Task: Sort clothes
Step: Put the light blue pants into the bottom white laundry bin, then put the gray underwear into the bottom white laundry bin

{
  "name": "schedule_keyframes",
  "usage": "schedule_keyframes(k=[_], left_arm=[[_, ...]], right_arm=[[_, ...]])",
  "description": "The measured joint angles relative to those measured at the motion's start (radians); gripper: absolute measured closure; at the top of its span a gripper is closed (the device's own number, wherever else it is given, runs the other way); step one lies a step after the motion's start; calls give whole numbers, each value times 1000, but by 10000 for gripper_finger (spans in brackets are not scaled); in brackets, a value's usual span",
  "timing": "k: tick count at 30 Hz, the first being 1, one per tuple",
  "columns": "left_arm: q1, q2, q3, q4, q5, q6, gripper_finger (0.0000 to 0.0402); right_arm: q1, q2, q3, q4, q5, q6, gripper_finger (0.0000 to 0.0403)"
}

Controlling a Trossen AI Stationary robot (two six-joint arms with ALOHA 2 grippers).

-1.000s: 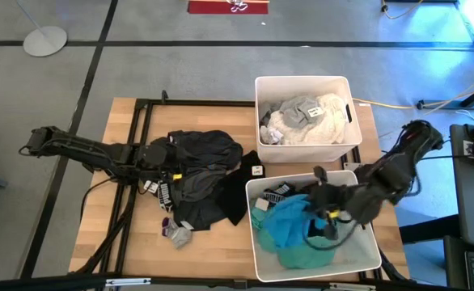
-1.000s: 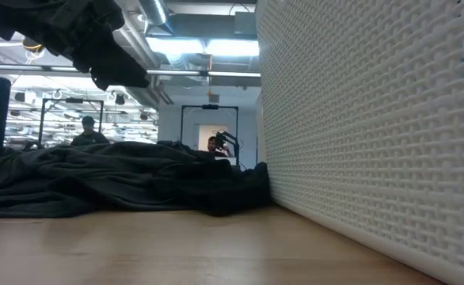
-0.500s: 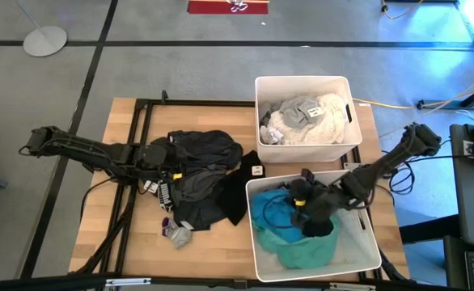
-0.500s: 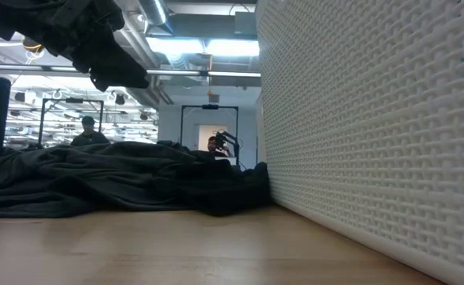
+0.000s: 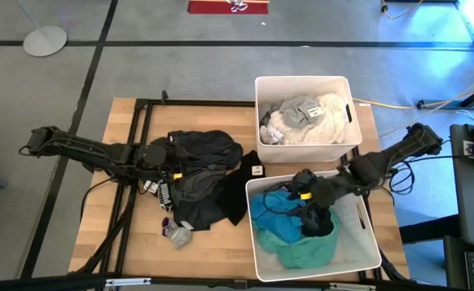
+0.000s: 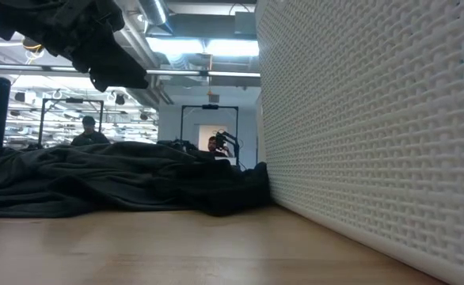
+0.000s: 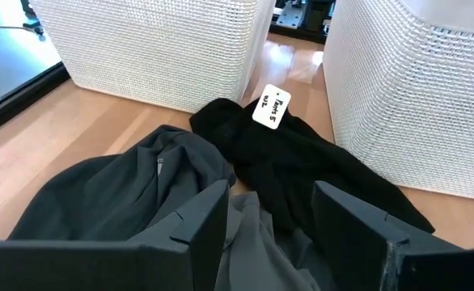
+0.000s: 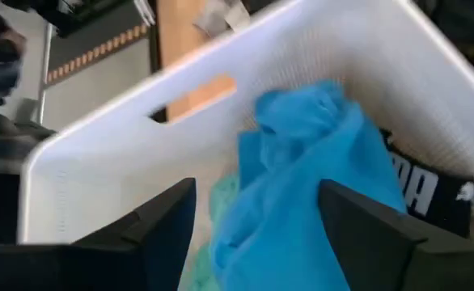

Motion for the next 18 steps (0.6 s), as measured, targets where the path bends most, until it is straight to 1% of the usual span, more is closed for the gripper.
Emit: schedule_keyframes(k=[2,5,8,11,12,15,18], left_arm=[[0,3,0,1,0,0,231],[-5,11,0,-2,0,-9,231],[-21,28,0,-10,12,-16,231],[-47,50,1,-21,72,-25,231],[-59,58,1,-38,78,-37,231],[-94,79,1,-118,82,-97,231],[-120,100,1,-199,81,-169,231]], right_arm=[[1,-1,24,-5,29,-42,136],[0,-1,30,31,137,-159,135],[0,-1,-7,151,288,-317,134],[-11,14,-61,296,434,-464,134],[-18,19,-76,338,462,-513,134],[-37,39,-103,442,481,-630,134],[-61,68,-108,493,464,-686,134]])
